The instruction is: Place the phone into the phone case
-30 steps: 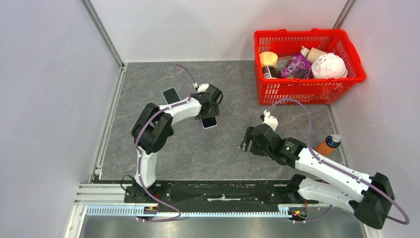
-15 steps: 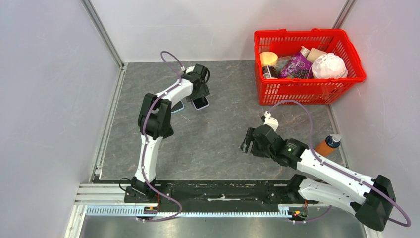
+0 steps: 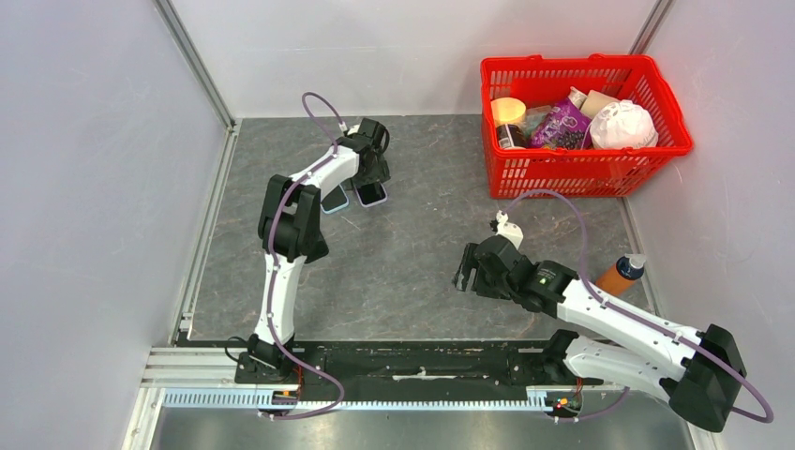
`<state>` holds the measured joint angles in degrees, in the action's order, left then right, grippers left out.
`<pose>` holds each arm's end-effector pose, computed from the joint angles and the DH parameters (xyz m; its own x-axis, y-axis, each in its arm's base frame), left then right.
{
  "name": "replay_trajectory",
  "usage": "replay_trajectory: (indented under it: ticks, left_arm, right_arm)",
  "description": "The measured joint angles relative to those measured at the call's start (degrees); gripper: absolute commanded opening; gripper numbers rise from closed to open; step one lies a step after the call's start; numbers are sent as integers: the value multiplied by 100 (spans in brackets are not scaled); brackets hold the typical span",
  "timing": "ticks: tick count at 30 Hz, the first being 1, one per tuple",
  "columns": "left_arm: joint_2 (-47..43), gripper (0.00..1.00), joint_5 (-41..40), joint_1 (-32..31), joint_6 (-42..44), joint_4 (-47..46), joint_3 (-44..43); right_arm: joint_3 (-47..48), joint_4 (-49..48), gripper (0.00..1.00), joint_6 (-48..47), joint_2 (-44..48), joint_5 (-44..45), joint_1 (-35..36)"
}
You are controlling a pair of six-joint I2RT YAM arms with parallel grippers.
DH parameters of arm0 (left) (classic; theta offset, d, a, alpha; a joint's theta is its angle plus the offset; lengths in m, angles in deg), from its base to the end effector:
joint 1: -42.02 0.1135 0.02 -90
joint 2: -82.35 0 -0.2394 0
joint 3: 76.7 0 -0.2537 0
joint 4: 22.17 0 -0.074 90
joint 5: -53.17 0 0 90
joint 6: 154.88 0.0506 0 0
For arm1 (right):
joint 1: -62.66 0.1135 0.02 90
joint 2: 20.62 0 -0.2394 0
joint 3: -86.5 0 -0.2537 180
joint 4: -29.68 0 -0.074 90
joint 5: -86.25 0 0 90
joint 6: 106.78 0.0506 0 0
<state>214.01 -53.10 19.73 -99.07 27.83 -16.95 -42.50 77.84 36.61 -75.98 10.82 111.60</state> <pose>0.4555 -0.1714 0.1345 -0.8069 -0.2522 -0.5341 -0.2580 0.9639 -0.0654 0.1487 0.1513 0.1936 -0.8159 0.2461 -0.5231 0.0432 0.9283 0.3694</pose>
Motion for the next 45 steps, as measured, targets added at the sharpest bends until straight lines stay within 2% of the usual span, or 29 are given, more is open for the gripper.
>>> replay_trajectory:
  ticks: [17,30,34,37,45]
  left_arm:
    - [-72,91,9,9,345,28,0]
    - [-883,92,96,35,363,-146,531]
    - [-1759,92,181,-66,297,-516,1587]
    - [-2677,92,164,-365,195,-761,2568]
    - [-4745,92,-146,-1950,57,-1279,4673]
  right_arm:
    - [0,-15,92,-44,-55,-20,0]
    - [0,-15,95,-92,-63,15,0]
    - [85,-7,97,-109,-133,186,0]
    - [302,-37,97,-151,-315,310,0]
    - [494,-365,97,-219,-560,551,0]
